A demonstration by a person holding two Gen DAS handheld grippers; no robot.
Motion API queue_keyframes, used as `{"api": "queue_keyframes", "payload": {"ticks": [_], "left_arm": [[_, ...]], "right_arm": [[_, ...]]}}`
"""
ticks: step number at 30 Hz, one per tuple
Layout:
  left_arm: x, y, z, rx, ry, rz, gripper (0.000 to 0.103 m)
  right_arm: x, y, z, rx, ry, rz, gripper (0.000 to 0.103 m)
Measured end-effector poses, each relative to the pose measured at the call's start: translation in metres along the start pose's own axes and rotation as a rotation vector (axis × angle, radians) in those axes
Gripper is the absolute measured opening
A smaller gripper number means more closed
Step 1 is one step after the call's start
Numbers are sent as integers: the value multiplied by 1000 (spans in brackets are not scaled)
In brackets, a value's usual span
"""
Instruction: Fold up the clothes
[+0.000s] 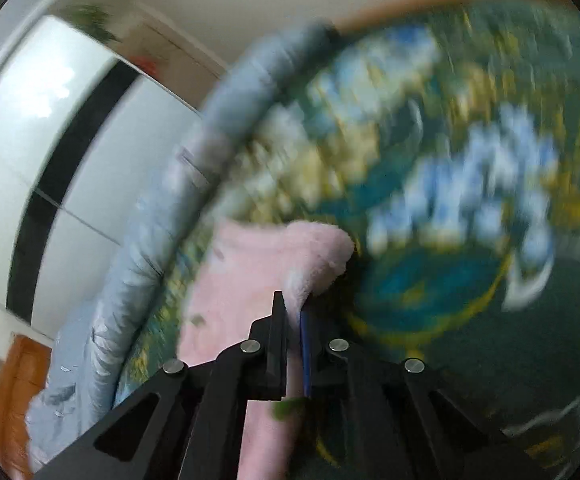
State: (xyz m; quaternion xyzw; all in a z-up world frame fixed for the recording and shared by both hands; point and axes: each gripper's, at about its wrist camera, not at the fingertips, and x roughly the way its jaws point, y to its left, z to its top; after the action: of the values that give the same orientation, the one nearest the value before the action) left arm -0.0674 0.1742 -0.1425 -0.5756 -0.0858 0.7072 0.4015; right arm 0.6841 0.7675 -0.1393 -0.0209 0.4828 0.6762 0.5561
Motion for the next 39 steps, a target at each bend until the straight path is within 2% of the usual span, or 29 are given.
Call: {"api": "queue_keyframes", "payload": {"ticks": [1, 3, 5, 7, 8, 10, 12, 16, 22, 26, 28, 30, 32, 35, 39], "left_arm": [[-2, 0, -2, 5, 0, 2, 57], [-5, 1, -2, 8, -5, -8, 57], [-8, 1, -3, 4, -15, -19, 57], [-9, 1, -4, -1, -14, -25, 57], [-11, -1, -6, 3, -10, -26, 57], [-16, -5, -11, 22, -6, -25, 57], [-27, -11, -18, 54, -28, -18, 57], [-50, -17, -38, 77, -64, -2, 57], [-68, -7, -81, 67, -85, 42, 60], [-75, 15, -116, 11, -104, 67, 60], [-76, 24, -129, -1, -108, 69, 61], [-75, 35, -139, -33, -90, 37, 61], [-72, 44, -147, -68, -80, 6, 61], [-73, 44, -153, -68, -99, -3, 61], [-67, 33, -159, -67, -82, -44, 62]], "right_arm": [[-5, -2, 3, -17, -21, -10, 5], [-4, -12, 4, -12, 8, -71, 5], [0, -16, 1, -15, 52, -62, 5], [-5, -14, -3, -26, 37, -69, 9], [-11, -13, -3, -18, 26, -71, 10], [-23, -11, -3, -9, 7, -70, 22], [-38, -6, -2, -28, -6, -56, 26], [-83, 8, -10, -103, 16, 29, 32], [-161, 6, -55, -192, 117, 161, 46], [-219, -12, -92, -232, 153, 182, 49], [-250, -25, -105, -270, 134, 141, 50], [-273, -42, -113, -289, 99, 83, 50], [-289, -66, -117, -254, 93, 42, 50], [-301, -106, -119, -156, 91, -6, 50], [-294, -145, -126, -21, 117, 10, 50]]}}
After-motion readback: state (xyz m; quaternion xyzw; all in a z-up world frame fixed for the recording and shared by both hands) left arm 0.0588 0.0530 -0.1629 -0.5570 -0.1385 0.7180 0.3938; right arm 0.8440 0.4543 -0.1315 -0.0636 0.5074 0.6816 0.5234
